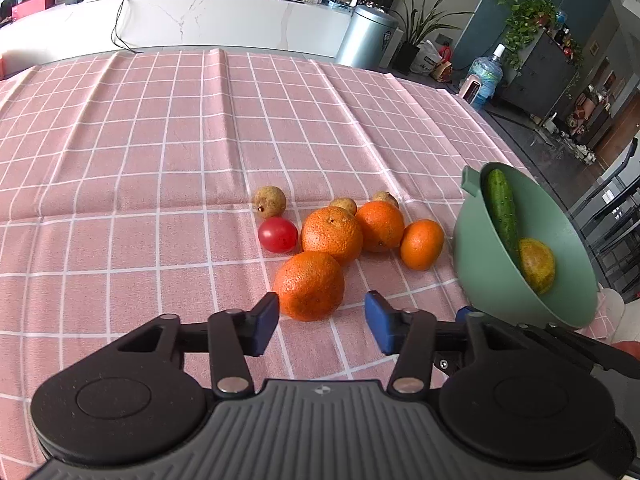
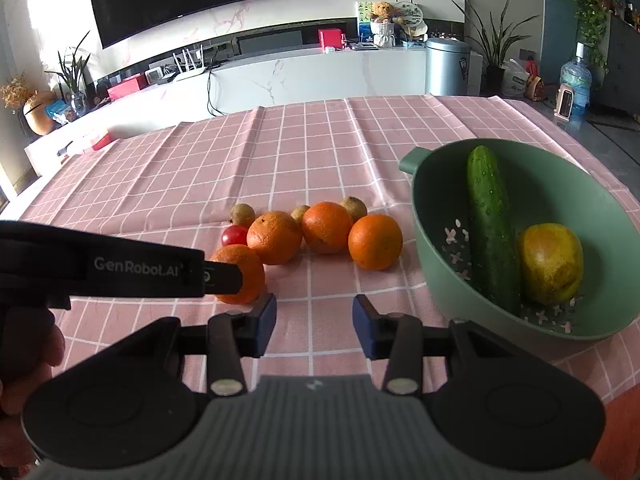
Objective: Organize fruits
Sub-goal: 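Grasp an orange with the left tool while the right tool grasps another orange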
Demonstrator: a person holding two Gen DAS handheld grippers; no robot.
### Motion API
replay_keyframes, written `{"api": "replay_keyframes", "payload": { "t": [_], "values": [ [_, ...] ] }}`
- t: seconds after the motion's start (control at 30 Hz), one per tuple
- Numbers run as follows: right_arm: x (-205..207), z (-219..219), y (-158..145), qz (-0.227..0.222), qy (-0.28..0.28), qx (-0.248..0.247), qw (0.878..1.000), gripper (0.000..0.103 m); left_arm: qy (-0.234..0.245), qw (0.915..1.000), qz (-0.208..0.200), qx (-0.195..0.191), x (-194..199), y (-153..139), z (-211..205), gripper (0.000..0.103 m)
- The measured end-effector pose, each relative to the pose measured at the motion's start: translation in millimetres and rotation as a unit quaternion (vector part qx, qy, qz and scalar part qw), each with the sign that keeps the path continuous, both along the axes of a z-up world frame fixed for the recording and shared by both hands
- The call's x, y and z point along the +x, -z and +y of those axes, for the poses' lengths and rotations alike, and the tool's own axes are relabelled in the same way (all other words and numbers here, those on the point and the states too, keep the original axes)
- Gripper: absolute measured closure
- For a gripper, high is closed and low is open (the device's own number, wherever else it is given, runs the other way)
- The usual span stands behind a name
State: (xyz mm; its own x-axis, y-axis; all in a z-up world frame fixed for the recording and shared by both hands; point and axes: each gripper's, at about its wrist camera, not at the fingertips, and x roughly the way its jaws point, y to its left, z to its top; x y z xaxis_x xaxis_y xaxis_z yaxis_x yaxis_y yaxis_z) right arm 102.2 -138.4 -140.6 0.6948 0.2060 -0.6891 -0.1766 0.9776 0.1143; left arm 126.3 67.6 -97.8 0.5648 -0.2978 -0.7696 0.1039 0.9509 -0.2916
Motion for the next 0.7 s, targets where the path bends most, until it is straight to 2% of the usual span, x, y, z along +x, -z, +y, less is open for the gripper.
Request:
{"api": "replay_keyframes", "payload": {
  "t": [0.13,0.3,0.37,0.47,0.57,0.7],
  "values": [
    [5,0,4,0.01,0.001,-0.001,1.0,0.064,-0.011,0.9999,0.011,-0.003,8,7,-2,0.042],
    [9,2,5,0.014,-0.001,-0.002,1.0,0.063,-0.016,0.9994,0.018,0.024,15,13,-9,0.042],
    [11,5,6,0.015,-0.006,-0.007,1.0,0.063,-0.014,0.9996,0.017,0.017,16,14,-8,0.051],
    [12,9,7,0.012,-0.015,-0.013,1.0,0.063,-0.016,0.9996,0.019,0.014,16,14,-6,0.053],
    [14,15,6,0.005,-0.026,-0.021,0.999,0.063,-0.031,0.9991,0.016,0.022,15,9,-1,0.054],
    [19,30,6,-0.004,-0.054,-0.039,0.998,0.063,-0.063,0.9979,0.004,0.015,13,-1,14,0.054]
  ]
}}
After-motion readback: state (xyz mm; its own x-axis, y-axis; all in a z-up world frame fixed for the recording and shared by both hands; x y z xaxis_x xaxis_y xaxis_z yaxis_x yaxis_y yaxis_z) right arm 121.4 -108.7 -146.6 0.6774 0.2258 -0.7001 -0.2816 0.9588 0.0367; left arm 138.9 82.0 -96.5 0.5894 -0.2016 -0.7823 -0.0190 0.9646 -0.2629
